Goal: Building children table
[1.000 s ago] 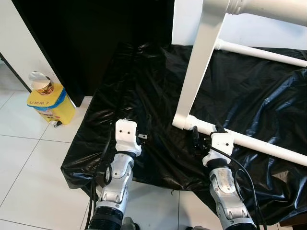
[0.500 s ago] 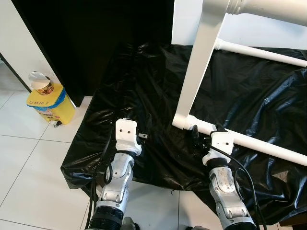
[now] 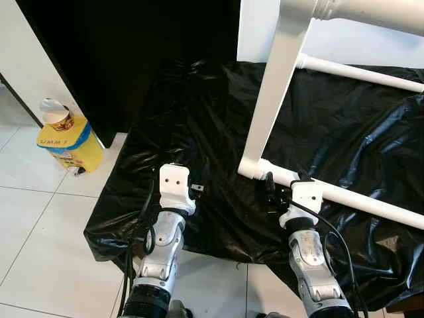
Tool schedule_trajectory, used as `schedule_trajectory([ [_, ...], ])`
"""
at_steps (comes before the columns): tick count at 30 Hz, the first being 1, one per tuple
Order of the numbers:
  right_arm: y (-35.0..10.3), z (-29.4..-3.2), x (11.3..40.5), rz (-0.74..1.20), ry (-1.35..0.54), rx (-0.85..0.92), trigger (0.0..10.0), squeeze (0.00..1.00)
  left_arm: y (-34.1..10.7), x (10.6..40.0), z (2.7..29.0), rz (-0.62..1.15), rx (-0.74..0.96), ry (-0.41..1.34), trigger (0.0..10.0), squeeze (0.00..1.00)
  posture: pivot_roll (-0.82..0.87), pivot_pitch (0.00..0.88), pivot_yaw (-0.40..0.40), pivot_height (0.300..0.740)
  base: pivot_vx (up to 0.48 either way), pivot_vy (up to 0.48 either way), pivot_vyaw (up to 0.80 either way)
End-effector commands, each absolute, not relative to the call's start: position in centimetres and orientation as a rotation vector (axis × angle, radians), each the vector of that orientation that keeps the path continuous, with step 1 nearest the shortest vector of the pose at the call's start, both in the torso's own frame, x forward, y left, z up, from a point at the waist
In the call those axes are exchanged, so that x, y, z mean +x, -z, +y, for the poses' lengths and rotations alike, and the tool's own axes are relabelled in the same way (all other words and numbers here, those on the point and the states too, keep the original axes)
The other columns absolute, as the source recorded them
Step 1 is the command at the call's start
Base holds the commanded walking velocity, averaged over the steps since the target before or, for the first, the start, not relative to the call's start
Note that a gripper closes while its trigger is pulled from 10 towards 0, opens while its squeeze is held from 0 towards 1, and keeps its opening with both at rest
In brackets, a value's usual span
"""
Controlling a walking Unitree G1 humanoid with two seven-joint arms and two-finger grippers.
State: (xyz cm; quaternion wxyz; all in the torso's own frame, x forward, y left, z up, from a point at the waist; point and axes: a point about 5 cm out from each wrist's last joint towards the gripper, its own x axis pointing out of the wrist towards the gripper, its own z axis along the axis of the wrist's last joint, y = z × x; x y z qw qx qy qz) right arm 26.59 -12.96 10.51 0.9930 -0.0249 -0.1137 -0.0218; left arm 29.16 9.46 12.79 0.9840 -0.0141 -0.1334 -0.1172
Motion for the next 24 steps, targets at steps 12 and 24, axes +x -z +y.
schedule_trajectory([
  [12,-9.6,-16.5,26.9,-0.15,-0.019,-0.044,10.0,0.0,-12.5,28.8,11.9,-0.237,-0.086,0.276,10.0,0.0,0.06,0.08,0.017,0.74,0.0,0.0,0.0],
  [24,-9.7,-16.5,28.0,-0.154,-0.039,-0.026,10.0,0.0,-12.2,29.9,12.6,-0.185,-0.107,0.322,10.0,0.0,0.08,0.056,0.013,0.74,0.0,0.0,0.0],
])
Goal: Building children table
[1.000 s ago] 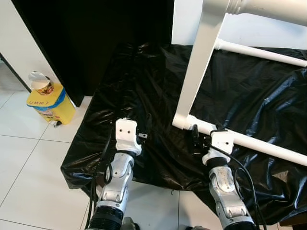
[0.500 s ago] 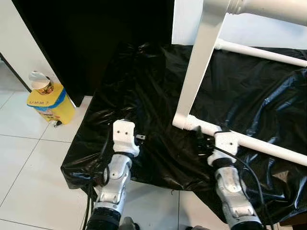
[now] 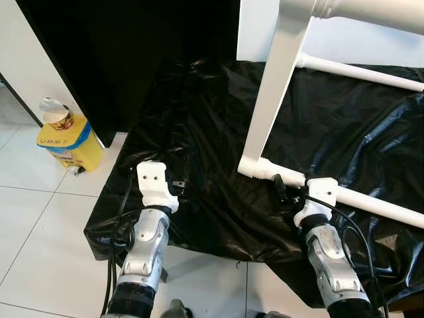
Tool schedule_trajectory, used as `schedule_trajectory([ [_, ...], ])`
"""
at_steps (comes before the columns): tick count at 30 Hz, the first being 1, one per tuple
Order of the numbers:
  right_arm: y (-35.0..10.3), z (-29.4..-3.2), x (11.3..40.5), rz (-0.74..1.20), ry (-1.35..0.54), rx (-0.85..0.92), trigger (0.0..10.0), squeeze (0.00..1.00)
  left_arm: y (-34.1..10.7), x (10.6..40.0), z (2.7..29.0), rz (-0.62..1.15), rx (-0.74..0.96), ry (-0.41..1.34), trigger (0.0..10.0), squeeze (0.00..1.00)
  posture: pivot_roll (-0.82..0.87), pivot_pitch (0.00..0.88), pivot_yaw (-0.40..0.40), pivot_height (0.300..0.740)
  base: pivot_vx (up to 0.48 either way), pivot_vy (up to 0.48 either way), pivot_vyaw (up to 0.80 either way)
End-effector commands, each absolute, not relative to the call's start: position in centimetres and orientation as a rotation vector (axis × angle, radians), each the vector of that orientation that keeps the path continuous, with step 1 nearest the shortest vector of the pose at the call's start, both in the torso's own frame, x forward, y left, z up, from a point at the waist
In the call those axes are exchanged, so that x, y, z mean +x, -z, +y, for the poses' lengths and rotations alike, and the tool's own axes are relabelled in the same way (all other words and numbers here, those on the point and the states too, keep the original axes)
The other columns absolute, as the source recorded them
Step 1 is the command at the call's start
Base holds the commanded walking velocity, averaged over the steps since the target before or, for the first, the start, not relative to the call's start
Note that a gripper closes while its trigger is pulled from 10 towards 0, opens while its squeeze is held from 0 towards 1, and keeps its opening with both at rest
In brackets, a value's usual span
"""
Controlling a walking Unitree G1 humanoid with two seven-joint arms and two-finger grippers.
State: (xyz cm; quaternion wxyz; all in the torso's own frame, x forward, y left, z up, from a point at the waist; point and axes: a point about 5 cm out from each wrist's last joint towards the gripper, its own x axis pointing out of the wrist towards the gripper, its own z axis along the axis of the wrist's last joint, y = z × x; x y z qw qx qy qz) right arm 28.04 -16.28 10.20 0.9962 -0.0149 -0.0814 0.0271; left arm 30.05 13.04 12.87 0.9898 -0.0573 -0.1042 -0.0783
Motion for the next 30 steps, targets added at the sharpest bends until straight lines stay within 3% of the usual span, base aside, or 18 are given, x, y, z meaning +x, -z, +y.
schedule_trajectory([
  [1,-9.7,-16.5,28.0,-0.154,-0.039,-0.026,10.0,0.0,-12.2,29.9,12.6,-0.185,-0.107,0.322,10.0,0.0,0.08,0.056,0.013,0.74,0.0,0.0,0.0],
  [5,-10.5,-17.5,28.7,-0.149,0.042,0.007,10.0,0.0,-12.7,30.5,13.2,-0.177,-0.138,0.259,10.0,0.0,0.07,0.047,0.011,0.74,0.0,0.0,0.0],
  [15,-11.4,-17.7,28.9,-0.183,0.04,-0.038,10.0,0.0,-13.0,30.9,14.5,-0.117,-0.215,0.221,10.0,0.0,0.07,0.05,0.002,0.74,0.0,0.0,0.0],
  [30,-12.0,-18.3,29.2,-0.199,0.061,-0.022,10.0,0.0,-13.9,31.3,16.7,-0.161,-0.181,0.142,10.0,0.0,0.06,0.056,0.009,0.74,0.0,0.0,0.0],
])
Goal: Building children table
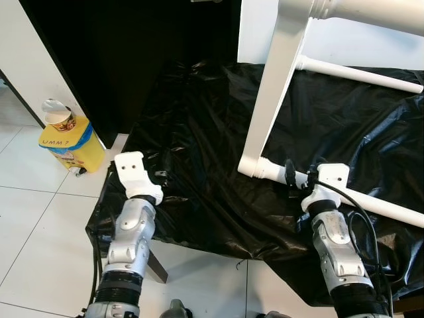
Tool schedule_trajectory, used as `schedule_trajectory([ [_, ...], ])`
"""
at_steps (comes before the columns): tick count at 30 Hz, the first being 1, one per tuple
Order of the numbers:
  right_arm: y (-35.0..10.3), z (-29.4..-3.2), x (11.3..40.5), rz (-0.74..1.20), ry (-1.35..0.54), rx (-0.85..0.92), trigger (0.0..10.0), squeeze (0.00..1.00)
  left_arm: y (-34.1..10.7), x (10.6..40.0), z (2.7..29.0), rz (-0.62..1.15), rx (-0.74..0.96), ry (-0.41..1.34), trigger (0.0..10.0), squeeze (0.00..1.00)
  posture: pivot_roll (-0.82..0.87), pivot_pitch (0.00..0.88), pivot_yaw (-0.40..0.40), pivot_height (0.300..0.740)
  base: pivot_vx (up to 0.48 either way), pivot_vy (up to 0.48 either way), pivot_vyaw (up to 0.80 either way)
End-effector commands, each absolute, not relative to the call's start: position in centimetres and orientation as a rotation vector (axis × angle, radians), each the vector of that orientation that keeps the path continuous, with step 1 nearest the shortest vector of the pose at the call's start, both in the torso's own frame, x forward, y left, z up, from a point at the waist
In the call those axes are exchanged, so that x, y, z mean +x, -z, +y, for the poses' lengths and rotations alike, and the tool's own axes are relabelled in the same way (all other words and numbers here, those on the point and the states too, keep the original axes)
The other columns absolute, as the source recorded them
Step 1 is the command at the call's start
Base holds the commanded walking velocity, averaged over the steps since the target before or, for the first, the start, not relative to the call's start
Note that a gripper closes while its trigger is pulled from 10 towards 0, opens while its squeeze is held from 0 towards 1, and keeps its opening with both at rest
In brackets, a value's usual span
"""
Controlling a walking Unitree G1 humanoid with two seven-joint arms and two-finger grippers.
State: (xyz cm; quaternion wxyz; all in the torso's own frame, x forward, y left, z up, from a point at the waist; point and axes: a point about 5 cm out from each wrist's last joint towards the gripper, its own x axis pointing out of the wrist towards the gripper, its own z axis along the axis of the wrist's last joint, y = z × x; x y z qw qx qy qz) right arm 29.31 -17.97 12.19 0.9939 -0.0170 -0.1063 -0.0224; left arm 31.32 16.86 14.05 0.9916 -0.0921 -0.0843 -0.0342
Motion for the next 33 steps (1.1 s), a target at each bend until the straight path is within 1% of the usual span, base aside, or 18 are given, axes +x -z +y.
schedule_trajectory([
  [1,-12.0,-18.31,29.24,-0.199,0.061,-0.022,10.0,0.0,-13.89,31.27,16.66,-0.161,-0.181,0.142,10.0,0.0,0.06,0.056,0.009,0.74,0.0,0.0,0.0],
  [12,-11.92,-18.01,29.16,-0.197,0.041,-0.02,10.0,0.0,-14.21,31.04,16.18,-0.183,-0.146,0.161,10.0,0.0,0.06,0.044,0.01,0.74,0.0,0.0,0.0],
  [22,-11.95,-17.97,29.21,-0.201,0.041,-0.022,10.0,0.0,-14.19,30.54,16.09,-0.189,-0.15,0.182,10.0,0.0,0.06,0.033,0.016,0.74,0.0,0.0,0.0],
  [33,-11.9,-17.49,29.34,-0.2,0.028,-0.018,10.0,0.0,-14.13,30.44,16.07,-0.197,-0.103,0.16,10.0,0.0,0.07,0.023,0.009,0.74,0.0,0.0,0.0],
])
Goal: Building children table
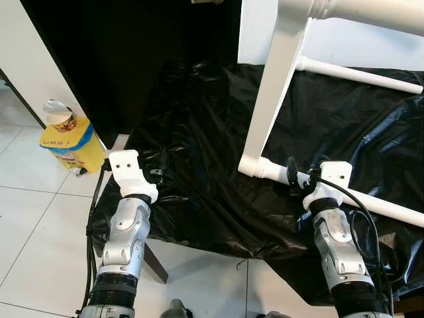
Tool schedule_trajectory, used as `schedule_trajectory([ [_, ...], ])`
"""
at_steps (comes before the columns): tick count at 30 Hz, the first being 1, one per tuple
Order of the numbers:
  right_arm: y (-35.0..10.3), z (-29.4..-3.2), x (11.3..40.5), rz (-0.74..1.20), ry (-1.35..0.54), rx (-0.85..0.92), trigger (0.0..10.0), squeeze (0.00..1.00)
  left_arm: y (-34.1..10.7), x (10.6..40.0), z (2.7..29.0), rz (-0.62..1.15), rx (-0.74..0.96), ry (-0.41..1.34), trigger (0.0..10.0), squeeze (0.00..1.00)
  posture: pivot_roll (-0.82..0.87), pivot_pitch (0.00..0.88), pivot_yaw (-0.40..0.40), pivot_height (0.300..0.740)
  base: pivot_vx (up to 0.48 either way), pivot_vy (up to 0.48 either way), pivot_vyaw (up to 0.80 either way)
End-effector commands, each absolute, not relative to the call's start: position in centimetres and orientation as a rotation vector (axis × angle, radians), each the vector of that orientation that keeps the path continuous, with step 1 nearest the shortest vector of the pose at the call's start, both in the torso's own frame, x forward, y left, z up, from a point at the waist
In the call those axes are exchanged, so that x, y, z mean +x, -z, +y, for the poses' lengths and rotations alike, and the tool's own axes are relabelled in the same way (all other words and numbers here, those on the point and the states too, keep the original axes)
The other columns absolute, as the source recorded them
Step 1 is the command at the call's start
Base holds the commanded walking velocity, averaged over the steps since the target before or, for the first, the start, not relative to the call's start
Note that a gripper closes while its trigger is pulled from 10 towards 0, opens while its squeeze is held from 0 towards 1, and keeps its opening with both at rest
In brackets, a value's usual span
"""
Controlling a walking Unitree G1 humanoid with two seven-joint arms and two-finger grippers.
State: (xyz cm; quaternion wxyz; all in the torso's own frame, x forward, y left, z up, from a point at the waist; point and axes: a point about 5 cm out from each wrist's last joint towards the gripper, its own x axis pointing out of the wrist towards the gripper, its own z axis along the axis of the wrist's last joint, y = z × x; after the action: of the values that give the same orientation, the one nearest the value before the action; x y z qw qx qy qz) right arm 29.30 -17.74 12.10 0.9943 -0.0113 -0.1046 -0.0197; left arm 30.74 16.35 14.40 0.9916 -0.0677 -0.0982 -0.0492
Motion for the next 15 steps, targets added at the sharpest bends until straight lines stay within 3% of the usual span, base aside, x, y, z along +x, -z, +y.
schedule_trajectory([
  [1,-11.9,-17.49,29.34,-0.2,0.028,-0.018,10.0,0.0,-14.13,30.44,16.07,-0.197,-0.103,0.16,10.0,0.0,0.07,0.023,0.009,0.74,0.0,0.0,0.0],
  [15,-12.11,-17.2,29.7,-0.209,0.014,-0.023,10.0,0.0,-14.42,30.39,15.66,-0.222,-0.034,0.188,10.0,0.0,0.07,0.009,0.001,0.74,0.0,0.0,0.0],
])
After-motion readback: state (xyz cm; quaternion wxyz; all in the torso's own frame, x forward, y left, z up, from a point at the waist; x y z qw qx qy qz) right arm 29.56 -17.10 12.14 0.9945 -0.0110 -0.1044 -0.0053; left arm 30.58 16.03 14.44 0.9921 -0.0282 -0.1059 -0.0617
